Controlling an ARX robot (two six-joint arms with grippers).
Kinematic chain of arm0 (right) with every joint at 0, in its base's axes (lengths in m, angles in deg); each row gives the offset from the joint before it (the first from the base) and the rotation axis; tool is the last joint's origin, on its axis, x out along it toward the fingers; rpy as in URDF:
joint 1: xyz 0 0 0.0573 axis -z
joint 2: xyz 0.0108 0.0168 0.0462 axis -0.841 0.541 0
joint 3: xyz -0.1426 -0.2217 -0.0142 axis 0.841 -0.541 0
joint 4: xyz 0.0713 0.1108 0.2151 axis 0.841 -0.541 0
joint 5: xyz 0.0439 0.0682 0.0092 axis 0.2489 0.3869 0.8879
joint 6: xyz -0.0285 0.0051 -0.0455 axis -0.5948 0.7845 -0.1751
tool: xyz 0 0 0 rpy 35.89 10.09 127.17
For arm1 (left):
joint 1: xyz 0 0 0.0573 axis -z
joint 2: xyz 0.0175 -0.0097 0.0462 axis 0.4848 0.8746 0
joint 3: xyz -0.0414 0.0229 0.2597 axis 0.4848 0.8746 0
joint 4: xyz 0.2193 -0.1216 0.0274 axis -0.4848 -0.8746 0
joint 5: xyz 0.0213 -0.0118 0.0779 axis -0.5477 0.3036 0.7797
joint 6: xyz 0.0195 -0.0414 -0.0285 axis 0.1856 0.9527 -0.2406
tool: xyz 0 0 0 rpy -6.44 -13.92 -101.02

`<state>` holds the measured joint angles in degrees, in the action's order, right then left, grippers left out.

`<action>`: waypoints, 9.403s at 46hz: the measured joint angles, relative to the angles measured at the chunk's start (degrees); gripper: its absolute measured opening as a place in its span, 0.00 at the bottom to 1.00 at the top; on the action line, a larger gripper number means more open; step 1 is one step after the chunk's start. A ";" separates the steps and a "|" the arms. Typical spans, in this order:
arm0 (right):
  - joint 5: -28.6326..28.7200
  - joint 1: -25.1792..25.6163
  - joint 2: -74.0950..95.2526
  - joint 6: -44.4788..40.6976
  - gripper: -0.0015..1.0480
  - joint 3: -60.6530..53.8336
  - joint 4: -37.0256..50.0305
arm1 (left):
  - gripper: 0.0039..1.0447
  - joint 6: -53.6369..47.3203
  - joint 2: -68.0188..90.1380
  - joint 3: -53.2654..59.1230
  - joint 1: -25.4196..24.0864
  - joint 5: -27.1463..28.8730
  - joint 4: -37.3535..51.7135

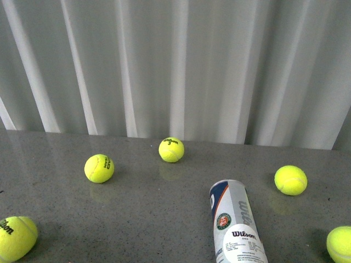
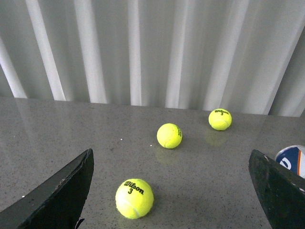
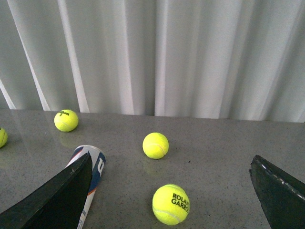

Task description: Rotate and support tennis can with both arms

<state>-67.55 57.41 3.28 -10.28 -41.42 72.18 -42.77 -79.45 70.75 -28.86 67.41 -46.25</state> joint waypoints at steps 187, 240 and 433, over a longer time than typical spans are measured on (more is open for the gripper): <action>8.81 -21.77 114.03 -67.52 0.21 55.60 2.89 | 0.94 0.00 -0.04 0.00 0.00 0.00 0.00; 17.05 -22.32 118.64 -67.76 0.92 59.39 6.08 | 0.94 0.00 -0.04 0.00 0.00 0.00 0.00; 0.00 -0.02 0.09 -0.04 0.69 0.00 0.00 | 0.94 0.00 -0.11 0.00 0.00 0.02 0.00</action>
<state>-67.55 57.39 3.37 -10.33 -41.42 72.18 -42.77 -79.55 70.75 -28.86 67.43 -46.25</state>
